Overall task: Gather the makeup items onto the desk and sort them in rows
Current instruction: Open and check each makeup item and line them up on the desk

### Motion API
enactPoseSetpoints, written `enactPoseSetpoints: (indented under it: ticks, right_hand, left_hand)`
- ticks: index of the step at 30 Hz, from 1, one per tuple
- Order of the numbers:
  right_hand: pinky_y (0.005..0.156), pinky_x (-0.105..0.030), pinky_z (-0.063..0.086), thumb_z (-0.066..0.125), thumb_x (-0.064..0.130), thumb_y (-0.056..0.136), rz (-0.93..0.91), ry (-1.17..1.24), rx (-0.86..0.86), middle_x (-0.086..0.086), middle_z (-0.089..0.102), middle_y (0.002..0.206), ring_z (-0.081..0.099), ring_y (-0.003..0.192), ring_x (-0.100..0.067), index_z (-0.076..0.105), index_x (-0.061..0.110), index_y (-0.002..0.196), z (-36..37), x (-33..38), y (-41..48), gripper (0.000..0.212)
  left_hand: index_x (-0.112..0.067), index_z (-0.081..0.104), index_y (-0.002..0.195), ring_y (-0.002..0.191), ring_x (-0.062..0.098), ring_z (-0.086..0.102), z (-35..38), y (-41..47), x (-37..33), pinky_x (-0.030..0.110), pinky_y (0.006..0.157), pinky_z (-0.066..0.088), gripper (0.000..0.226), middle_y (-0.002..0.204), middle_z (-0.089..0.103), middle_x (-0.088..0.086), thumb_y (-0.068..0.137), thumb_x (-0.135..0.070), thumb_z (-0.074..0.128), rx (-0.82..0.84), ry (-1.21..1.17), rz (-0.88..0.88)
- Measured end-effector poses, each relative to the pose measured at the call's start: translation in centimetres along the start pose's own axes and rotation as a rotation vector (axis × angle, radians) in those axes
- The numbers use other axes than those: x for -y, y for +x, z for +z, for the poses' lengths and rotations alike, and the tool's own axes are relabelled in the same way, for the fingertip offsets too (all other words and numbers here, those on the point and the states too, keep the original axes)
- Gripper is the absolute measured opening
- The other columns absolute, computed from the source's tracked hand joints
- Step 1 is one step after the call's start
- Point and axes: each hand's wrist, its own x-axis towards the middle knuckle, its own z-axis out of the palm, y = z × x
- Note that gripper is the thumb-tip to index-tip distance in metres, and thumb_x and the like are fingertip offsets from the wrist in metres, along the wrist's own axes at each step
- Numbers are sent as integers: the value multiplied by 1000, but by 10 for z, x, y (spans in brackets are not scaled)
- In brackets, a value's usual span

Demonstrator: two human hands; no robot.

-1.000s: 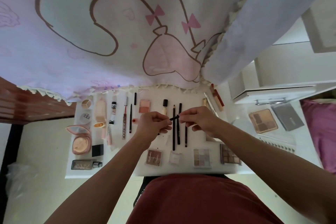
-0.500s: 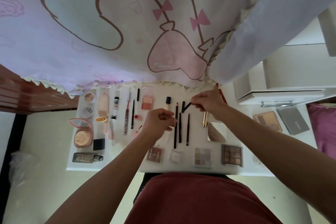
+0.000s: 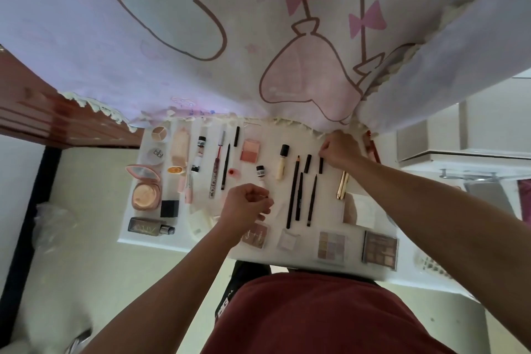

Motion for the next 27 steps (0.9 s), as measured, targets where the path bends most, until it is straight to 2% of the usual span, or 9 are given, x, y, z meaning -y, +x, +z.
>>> enactPoseSetpoints:
  ticks: [6, 8, 10, 12, 17, 20, 22, 25, 27]
  right_hand:
    - [77, -32, 51, 70, 30, 82, 29, 5, -55, 0, 72, 83, 65, 82, -21, 72, 19, 77, -26, -20, -19, 13]
    - [71, -30, 48, 68, 35, 82, 86, -42, -75, -3, 73, 93, 67, 86, -25, 72, 20, 93, -32, -32, -29, 19]
    - [69, -30, 45, 64, 43, 82, 150, -126, -62, -6, 71, 97, 67, 92, -30, 58, 22, 127, -34, -43, -38, 50]
    - [70, -31, 46, 66, 53, 79, 213, -157, -4, -7, 71, 98, 67, 95, -30, 40, 22, 143, -32, -49, -45, 76]
    - [76, -34, 45, 67, 59, 80, 246, -177, 54, -8, 63, 114, 62, 102, -29, 58, 9, 116, -23, -39, -56, 62]
    - [73, -32, 41, 69, 50, 81, 272, -149, 31, -6, 60, 106, 60, 94, -27, 58, 11, 112, -22, -33, -59, 51]
    - [70, -31, 42, 69, 44, 80, 296, -81, 21, -4, 57, 94, 56, 83, -24, 59, 13, 100, -22, -32, -57, 39]
    - [56, -27, 39, 71, 37, 79, 294, 230, 19, -6, 62, 72, 54, 61, -20, 57, 9, 72, -24, -26, -57, 32]
    - [50, -27, 36, 71, 26, 80, 268, 579, 46, -8, 62, 66, 50, 53, -17, 57, 5, 69, -32, -14, -63, 28]
  left_hand:
    - [-6, 67, 96, 69, 20, 69, 6, 3, -1, 30, 63, 56, 14, 84, 72, 15, 83, -7, 73, 21, 45, 24]
    - [-7, 67, 95, 69, 20, 69, 7, 5, -2, 31, 64, 55, 13, 84, 72, 15, 83, -8, 73, 32, 52, 29]
    - [-7, 67, 95, 69, 20, 68, 10, 6, -2, 31, 63, 54, 13, 85, 72, 15, 83, -9, 72, 41, 64, 30]
    - [-6, 67, 95, 69, 20, 68, 14, 6, -4, 30, 62, 54, 13, 85, 72, 16, 84, -9, 72, 53, 83, 36]
    - [-7, 67, 95, 69, 19, 68, 18, 4, -7, 30, 63, 55, 12, 85, 72, 15, 84, -10, 72, 70, 130, 56]
    - [-8, 67, 95, 69, 20, 68, 15, 1, -6, 32, 64, 55, 13, 84, 72, 14, 84, -11, 72, 65, 167, 70]
    - [-8, 67, 94, 69, 20, 68, 12, 0, -5, 32, 63, 55, 13, 83, 72, 14, 83, -12, 72, 59, 180, 77]
    - [-10, 67, 95, 71, 19, 68, 8, -1, -7, 31, 63, 55, 12, 84, 72, 11, 85, -14, 71, 56, 198, 87]
    - [-11, 67, 95, 72, 19, 68, 5, -1, -12, 31, 66, 56, 10, 85, 73, 10, 87, -16, 69, 58, 185, 87]
